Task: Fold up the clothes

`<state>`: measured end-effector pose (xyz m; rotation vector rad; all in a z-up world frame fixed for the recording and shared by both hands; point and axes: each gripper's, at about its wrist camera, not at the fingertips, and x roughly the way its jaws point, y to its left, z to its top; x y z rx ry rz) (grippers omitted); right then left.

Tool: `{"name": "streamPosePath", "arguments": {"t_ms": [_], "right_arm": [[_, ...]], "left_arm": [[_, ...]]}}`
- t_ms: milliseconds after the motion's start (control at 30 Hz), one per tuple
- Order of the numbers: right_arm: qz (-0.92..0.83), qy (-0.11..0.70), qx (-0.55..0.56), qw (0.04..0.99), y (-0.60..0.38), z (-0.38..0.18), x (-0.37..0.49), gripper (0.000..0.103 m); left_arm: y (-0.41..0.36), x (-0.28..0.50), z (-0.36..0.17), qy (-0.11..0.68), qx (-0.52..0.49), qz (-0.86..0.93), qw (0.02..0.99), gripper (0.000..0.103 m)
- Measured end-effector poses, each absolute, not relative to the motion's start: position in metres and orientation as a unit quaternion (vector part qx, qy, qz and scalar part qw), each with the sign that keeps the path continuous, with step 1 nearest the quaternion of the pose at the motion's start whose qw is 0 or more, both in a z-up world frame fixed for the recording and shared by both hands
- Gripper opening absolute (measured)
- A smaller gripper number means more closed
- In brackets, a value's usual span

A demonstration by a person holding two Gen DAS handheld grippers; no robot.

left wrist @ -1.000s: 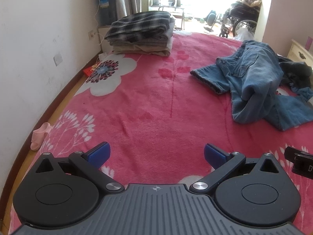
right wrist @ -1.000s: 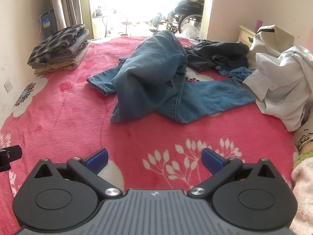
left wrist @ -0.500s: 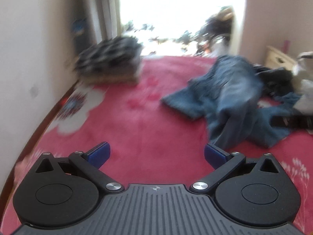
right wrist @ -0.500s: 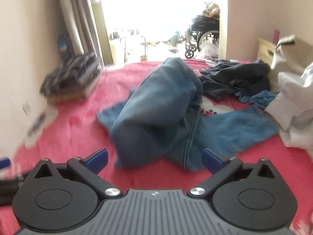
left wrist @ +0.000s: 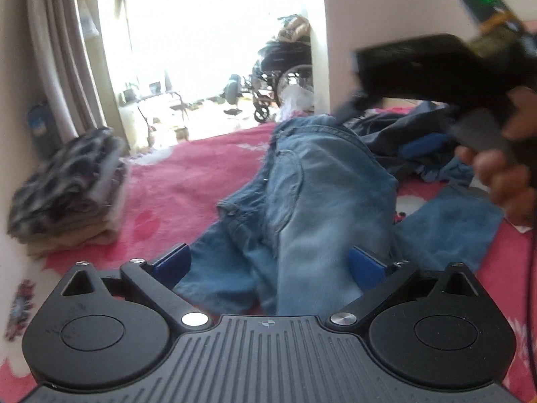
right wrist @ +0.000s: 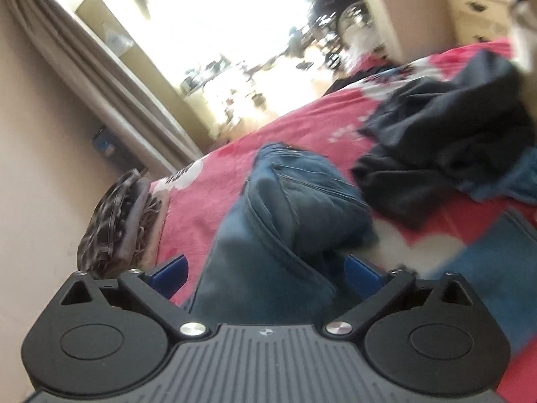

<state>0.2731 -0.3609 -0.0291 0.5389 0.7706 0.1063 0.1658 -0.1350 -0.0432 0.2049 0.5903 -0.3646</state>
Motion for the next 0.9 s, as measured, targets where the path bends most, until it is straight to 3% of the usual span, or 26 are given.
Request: {"name": "streamPosePath", "arguments": {"t_ms": [100,167,200,267,367,467,900], "right_arm": [[0.036,0.397,0.234,0.887,-0.355,-0.042,0.301,0.093],[0.035,0.415,0.231,0.88,-0.353,-0.052,0.311,0.073],[0.04,0.417,0.231,0.878,-0.352,-0.054,0.312,0.069],[0.052,0.419,0.228,0.878,-0.349,-0.056,0.311,0.04],[0.077,0.42,0.207,0.88,-0.34,-0.047,0.3,0.023],[0.1,0.419,0.187,0.883,-0.332,-0.035,0.282,0.015],[0.206,0.369,0.183,0.888,-0.262,-0.007,0.109,0.013]], "left_arm": [[-0.141,0.179,-0.051,0.306,0.089,-0.186,0.929,0.076],[-0.142,0.187,-0.057,0.33,0.066,-0.191,0.922,0.054],[-0.142,0.19,-0.06,0.34,0.054,-0.193,0.919,0.051],[-0.139,0.191,-0.064,0.354,0.031,-0.196,0.914,0.036],[-0.135,0.182,-0.068,0.35,0.025,-0.186,0.918,0.026],[-0.127,0.171,-0.07,0.347,0.019,-0.17,0.922,0.021],[-0.053,0.067,-0.075,0.364,0.025,-0.197,0.91,0.016]]}}
